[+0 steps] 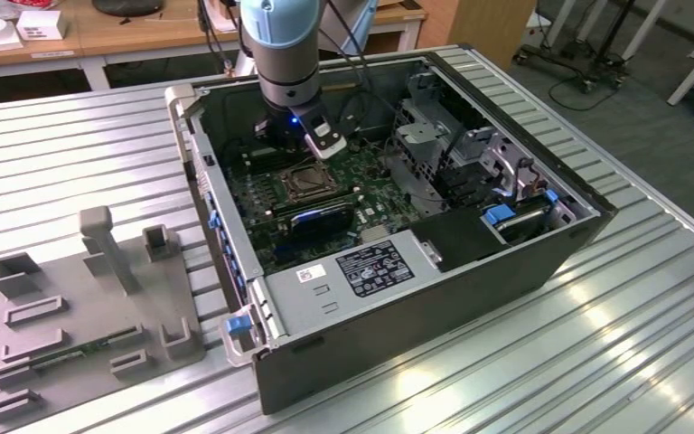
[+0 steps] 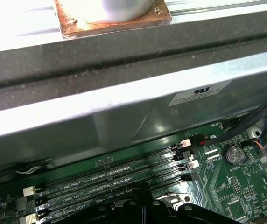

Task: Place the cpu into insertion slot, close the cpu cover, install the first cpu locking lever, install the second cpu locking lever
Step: 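Install the first cpu locking lever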

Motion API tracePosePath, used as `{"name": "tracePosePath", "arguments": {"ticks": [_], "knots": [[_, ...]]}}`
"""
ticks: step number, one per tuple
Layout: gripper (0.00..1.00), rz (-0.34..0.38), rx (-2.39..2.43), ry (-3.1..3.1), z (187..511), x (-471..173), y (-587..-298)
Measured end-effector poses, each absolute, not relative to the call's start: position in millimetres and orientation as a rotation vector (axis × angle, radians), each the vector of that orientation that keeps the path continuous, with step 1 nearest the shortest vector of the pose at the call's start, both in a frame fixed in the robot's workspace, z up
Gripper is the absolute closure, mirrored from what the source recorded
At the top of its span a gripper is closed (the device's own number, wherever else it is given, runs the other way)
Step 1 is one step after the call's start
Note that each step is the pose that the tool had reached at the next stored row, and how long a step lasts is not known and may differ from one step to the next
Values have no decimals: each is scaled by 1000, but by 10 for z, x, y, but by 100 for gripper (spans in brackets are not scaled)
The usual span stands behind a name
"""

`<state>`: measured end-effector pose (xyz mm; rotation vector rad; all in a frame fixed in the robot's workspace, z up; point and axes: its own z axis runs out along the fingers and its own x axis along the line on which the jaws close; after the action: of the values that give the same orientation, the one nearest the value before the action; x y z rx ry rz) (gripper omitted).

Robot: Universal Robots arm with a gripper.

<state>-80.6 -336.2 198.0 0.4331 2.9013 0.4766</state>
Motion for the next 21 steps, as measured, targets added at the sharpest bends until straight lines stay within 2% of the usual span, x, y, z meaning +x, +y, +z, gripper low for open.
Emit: {"name": "tracePosePath", "arguments": {"ticks": [16,21], "knots": [[89,486,332,2925,1986,-806,-3363],[89,486,332,2925,2115,-806,-3363]]}}
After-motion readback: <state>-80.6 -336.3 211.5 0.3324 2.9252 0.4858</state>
